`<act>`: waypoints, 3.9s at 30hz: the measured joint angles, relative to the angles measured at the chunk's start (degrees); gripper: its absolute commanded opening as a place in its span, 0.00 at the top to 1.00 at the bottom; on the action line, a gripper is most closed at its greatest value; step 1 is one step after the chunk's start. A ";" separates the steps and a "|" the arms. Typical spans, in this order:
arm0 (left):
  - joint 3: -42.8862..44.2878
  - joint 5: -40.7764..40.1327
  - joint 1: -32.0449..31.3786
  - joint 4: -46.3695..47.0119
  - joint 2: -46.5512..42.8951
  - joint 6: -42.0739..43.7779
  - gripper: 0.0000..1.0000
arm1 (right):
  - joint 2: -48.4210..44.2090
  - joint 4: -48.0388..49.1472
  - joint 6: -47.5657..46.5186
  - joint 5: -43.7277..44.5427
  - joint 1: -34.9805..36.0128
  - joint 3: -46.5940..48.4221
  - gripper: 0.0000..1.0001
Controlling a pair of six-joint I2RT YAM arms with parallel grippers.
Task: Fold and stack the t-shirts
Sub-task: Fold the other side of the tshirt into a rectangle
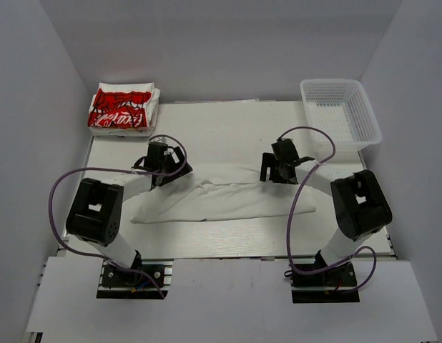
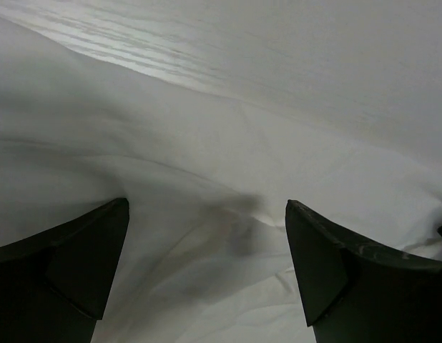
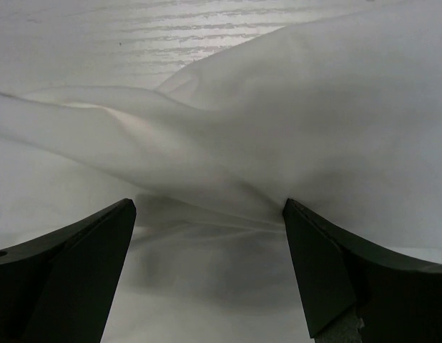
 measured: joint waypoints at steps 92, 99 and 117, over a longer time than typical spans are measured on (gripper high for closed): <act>-10.97 8.85 -23.39 7.63 -8.90 2.73 0.00 | -18.69 10.21 5.95 -1.42 -0.13 -21.31 0.10; -9.92 6.25 -26.84 -5.20 -29.86 1.29 0.00 | -21.40 8.20 6.19 -1.16 -0.13 -22.69 0.10; -1.11 -25.59 -23.87 -22.86 -5.64 -11.21 0.00 | -23.58 -2.80 7.19 7.85 -0.72 -17.55 0.10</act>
